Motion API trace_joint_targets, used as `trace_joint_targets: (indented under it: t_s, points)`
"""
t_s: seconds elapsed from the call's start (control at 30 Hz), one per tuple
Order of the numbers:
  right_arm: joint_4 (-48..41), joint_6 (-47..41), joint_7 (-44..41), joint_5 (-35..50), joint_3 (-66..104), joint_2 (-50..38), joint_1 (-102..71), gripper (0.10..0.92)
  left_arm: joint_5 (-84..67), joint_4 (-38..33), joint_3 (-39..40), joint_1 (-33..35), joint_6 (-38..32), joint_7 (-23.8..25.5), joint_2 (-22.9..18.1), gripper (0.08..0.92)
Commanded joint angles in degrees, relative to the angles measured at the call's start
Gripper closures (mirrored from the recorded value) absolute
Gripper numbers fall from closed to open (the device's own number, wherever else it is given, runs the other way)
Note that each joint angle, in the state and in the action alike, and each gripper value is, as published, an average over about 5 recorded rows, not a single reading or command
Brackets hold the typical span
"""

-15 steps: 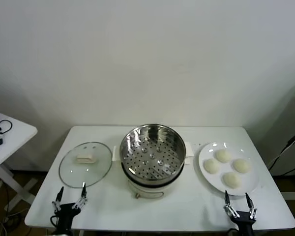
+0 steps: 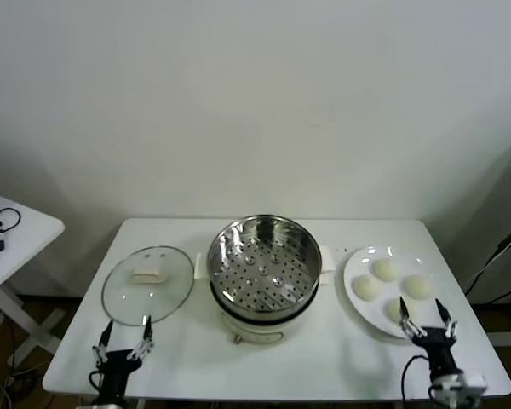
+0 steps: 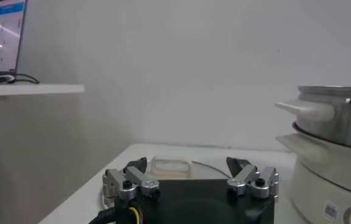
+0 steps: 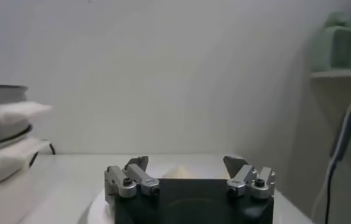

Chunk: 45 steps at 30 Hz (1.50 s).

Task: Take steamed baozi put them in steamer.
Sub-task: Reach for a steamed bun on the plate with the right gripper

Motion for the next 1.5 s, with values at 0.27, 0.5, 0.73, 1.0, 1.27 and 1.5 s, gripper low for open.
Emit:
trace_joint_targets:
  t_s: [0.27, 0.5, 0.73, 1.0, 1.27, 1.5]
  points:
    - [-6.91, -23.95, -30.03, -13.8, -14.05, -35.26, 25.62, 0.203, 0.54, 0.13, 0.47, -0.3, -0.33, 0.18, 0.18, 0.177]
    - [-15.98, -8.67, -49.37, -36.04, -38.56, -42.93, 48.21, 0.203, 1.4, 0.84, 0.87, -0.49, -0.9, 0.32, 0.2, 0.177]
    - [-28.76, 2.05, -61.86, -44.27, -71.21, -35.64, 80.39, 0.203, 2.48, 1.49, 1.31, -0.43, -1.32, 0.38, -0.03, 0.177]
    - [-43.99, 4.83, -66.39, -38.46, -88.56, -21.39, 94.58, 0.203, 2.87, 1.57, 0.98, -0.28, -1.45, 0.44, -0.56, 0.177]
    - [-54.26, 5.83, -67.04, -38.45, -90.36, -12.18, 93.88, 0.203, 2.68, 1.99, 0.22, -0.58, -1.4, 0.53, -1.18, 0.177]
    - [-60.64, 6.97, -65.78, -40.86, -86.47, -7.44, 90.77, 0.203, 2.66, 2.74, -0.19, -1.01, -1.49, 0.53, -1.32, 0.177]
